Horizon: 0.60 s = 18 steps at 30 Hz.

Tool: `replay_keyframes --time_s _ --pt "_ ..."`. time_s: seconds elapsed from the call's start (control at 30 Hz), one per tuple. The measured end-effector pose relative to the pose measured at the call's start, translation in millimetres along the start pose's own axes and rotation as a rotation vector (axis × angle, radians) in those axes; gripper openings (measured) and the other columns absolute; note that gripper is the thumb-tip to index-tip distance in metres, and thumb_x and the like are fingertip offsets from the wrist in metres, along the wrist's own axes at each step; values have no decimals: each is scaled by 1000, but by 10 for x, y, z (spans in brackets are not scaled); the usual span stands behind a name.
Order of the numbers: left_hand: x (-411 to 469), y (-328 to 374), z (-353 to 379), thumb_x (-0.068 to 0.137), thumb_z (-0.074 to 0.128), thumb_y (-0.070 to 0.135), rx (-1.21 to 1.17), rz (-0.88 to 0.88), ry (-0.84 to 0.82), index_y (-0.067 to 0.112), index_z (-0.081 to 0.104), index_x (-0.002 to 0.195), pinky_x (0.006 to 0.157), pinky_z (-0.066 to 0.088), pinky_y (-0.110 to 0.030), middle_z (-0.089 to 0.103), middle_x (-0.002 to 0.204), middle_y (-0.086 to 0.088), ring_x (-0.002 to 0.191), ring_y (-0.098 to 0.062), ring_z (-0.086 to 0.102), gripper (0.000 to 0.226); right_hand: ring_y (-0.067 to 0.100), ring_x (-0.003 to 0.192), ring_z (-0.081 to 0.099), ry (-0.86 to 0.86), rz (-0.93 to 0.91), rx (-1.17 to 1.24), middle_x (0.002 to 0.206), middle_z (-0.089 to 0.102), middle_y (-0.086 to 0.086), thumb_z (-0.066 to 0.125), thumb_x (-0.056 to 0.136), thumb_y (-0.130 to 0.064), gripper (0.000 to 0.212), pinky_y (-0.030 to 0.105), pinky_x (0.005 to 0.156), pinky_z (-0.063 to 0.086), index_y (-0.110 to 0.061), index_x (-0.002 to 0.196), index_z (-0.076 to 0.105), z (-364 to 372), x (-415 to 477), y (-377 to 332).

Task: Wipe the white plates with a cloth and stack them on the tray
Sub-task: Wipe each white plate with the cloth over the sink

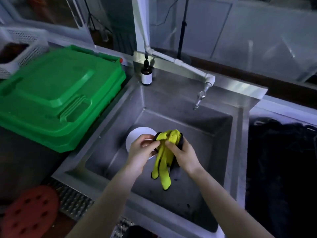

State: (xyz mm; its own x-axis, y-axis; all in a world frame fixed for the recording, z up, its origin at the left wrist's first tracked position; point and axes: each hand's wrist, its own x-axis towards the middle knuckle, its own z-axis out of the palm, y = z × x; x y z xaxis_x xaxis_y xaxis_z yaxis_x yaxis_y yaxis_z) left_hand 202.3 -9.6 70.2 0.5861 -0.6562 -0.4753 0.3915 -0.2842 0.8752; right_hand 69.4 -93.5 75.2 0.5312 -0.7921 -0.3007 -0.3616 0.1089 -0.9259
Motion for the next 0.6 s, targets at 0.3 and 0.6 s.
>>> replay_keyframes --time_s 0.3,0.6 --pt "1584 -485 -851 79 74 14 434 -146 186 13 66 115 91 53 -41 70 117 -14 101 -33 65 37 13 86 66 195 245 -69 87 69 -11 68 86 -47 21 28 78 46 -27 86 63 262 982 314" --pt "2549 -1131 -1215 85 74 12 968 -232 22 7 49 143 96 54 -46 56 138 -16 121 -35 58 63 21 83 69 298 498 -126 84 72 -1 69 82 -54 35 42 85 56 -19 85 67 493 1554 909"
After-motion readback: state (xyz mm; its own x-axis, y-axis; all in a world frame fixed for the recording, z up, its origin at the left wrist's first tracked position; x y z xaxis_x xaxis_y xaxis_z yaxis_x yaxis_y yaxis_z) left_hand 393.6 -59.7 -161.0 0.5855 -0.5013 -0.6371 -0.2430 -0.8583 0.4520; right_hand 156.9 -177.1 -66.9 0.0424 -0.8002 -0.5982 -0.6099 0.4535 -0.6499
